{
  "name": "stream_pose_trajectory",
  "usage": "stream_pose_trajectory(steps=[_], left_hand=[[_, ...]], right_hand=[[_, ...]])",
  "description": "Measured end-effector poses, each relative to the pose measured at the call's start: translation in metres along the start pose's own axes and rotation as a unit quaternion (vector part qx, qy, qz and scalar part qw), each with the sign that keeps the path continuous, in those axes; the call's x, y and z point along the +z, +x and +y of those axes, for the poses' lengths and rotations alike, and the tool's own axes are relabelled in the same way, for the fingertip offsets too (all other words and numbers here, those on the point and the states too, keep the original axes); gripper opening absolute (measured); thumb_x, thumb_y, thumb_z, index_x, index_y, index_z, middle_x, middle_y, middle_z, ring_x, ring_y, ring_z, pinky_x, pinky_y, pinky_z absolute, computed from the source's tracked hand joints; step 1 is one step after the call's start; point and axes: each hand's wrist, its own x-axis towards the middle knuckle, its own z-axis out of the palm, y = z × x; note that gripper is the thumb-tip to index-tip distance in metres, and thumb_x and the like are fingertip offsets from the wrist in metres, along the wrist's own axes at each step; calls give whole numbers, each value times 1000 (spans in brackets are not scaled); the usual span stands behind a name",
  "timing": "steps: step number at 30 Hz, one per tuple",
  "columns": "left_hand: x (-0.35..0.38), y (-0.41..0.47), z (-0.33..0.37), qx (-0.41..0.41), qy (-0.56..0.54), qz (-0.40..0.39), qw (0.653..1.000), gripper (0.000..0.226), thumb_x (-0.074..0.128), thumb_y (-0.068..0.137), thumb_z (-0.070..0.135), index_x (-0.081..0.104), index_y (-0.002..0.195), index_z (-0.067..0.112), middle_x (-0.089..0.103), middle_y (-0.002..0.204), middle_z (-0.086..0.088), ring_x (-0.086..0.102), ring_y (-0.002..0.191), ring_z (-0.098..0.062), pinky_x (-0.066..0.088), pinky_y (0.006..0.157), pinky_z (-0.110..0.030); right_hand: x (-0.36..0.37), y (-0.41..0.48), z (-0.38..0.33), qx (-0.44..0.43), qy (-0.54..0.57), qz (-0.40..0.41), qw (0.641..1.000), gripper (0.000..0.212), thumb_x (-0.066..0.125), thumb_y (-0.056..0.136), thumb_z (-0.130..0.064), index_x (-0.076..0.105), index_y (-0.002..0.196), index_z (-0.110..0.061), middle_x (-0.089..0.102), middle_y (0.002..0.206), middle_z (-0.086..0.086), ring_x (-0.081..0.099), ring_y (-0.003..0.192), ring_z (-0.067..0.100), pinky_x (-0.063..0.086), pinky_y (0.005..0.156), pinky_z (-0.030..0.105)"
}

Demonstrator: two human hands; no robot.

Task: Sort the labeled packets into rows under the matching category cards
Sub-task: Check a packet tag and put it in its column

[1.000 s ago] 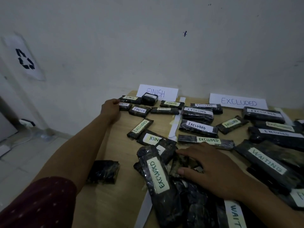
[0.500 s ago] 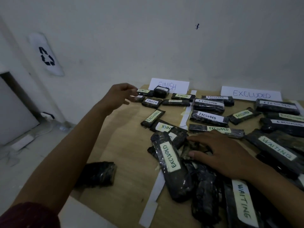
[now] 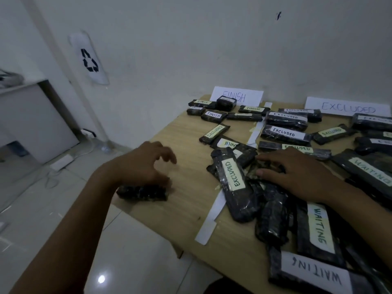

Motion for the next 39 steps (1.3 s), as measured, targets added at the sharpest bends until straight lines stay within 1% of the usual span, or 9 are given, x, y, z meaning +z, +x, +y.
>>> stream_pose_trajectory(steps=[3, 9, 13, 18, 22, 26, 31, 35, 39], left_hand=[[19, -16, -9, -56, 58, -74, 994, 71, 71, 63, 52, 42, 127, 42, 35, 122, 12, 32, 113, -11, 35, 101, -36], [13, 2, 2, -2, -152, 20, 988, 39, 68, 85, 19, 56, 119, 35, 56, 119, 9, 55, 105, -8, 46, 86, -19], [3, 33, 19, 37, -464, 66, 882, 36, 45, 91, 32, 60, 120, 16, 69, 111, -11, 66, 91, -27, 52, 77, -38], [-5, 81, 53, 51, -638, 51, 767, 44, 31, 101, 32, 60, 116, 1, 69, 110, -19, 66, 67, -29, 54, 54, -31], [-8, 116, 73, 55, -670, 35, 740, 42, 36, 100, 35, 65, 107, 4, 70, 101, -21, 64, 61, -30, 54, 56, -34], [-3, 132, 86, 55, -689, 62, 720, 28, 44, 94, 23, 59, 103, 1, 64, 71, -17, 62, 52, -29, 49, 48, -30], [9, 141, 89, 79, -742, 106, 658, 24, 43, 88, 4, 59, 105, 10, 63, 75, -14, 63, 64, -31, 54, 55, -33], [20, 148, 96, 60, -721, 136, 677, 18, 63, 76, 11, 58, 94, 14, 63, 78, -7, 60, 70, -23, 47, 60, -34], [28, 147, 111, 102, -685, 105, 714, 29, 70, 69, 7, 52, 93, 8, 67, 79, -10, 64, 64, -23, 48, 50, -30]], right_hand=[[1, 0, 1, 0, 3, 0, 1000, 74, 28, 71, -76, 47, 133, -42, 56, 126, -8, 46, 113, 13, 42, 85, 32], [0, 0, 2, 0, 2, 2, 1000, 71, 30, 73, -76, 46, 133, -44, 53, 131, -12, 46, 116, 11, 41, 86, 30], [-1, 0, 2, 6, 6, -2, 1000, 72, 26, 71, -79, 44, 133, -47, 50, 134, -14, 44, 118, 9, 37, 84, 26], [-2, -2, 2, 6, 13, -8, 1000, 77, 18, 71, -86, 41, 135, -49, 43, 140, -20, 39, 126, 6, 35, 95, 23], [-7, -2, -1, 7, 5, -22, 1000, 64, 31, 78, -75, 39, 136, -48, 40, 141, -22, 36, 126, 2, 32, 95, 19], [-10, -1, -1, 15, 12, -41, 999, 61, 34, 82, -74, 37, 137, -49, 35, 143, -23, 32, 130, 2, 31, 103, 23], [-10, 0, -2, 21, 18, -27, 999, 61, 36, 82, -74, 35, 138, -50, 34, 143, -24, 30, 131, 1, 29, 103, 21], [-6, -3, 0, 39, 88, 44, 994, 64, 41, 72, -82, 39, 131, -55, 42, 126, -29, 40, 114, -5, 33, 85, 15], [-15, -5, 2, 61, 253, 226, 939, 63, 59, 59, -82, 49, 114, -51, 56, 113, -26, 54, 100, -9, 44, 77, 11]])
